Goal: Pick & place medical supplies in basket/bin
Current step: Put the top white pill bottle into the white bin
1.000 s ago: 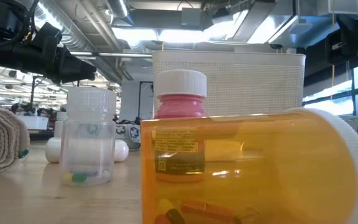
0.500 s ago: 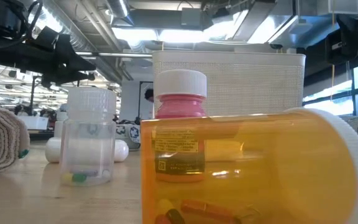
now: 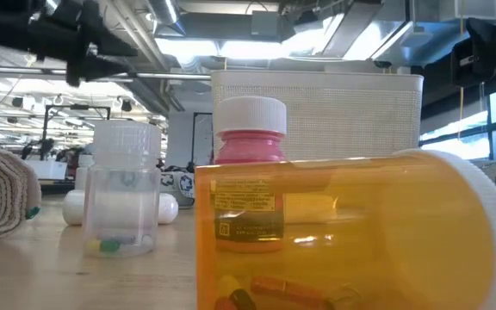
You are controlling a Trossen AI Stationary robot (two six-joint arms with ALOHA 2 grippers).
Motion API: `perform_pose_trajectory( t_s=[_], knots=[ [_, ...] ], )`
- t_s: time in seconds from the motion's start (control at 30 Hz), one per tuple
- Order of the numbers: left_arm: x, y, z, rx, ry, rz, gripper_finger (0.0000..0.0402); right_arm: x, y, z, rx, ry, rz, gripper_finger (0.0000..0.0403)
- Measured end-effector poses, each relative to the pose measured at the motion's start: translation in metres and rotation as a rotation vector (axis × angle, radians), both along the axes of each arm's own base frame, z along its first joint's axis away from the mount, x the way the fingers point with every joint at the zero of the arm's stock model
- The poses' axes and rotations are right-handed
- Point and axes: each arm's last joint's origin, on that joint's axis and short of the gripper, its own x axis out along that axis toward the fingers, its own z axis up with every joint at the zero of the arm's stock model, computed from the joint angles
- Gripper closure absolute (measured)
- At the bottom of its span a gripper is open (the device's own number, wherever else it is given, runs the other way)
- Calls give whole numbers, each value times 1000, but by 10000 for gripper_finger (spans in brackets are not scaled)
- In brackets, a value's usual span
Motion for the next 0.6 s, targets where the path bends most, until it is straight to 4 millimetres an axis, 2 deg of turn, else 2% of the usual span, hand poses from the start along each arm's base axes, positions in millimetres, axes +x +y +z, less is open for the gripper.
perform_pose_trajectory(
  t_s=[0.13,0.3,0.47,0.6],
  knots=[
    [18,5,24,-93,305,-17,142,0,0,0,1,0,0,160],
    [43,15,48,-380,604,34,142,0,0,0,1,0,0,160],
    [73,26,53,-605,846,94,142,0,0,0,1,0,0,160],
    [95,33,45,-764,984,59,142,0,0,0,1,0,0,160]
  ],
)
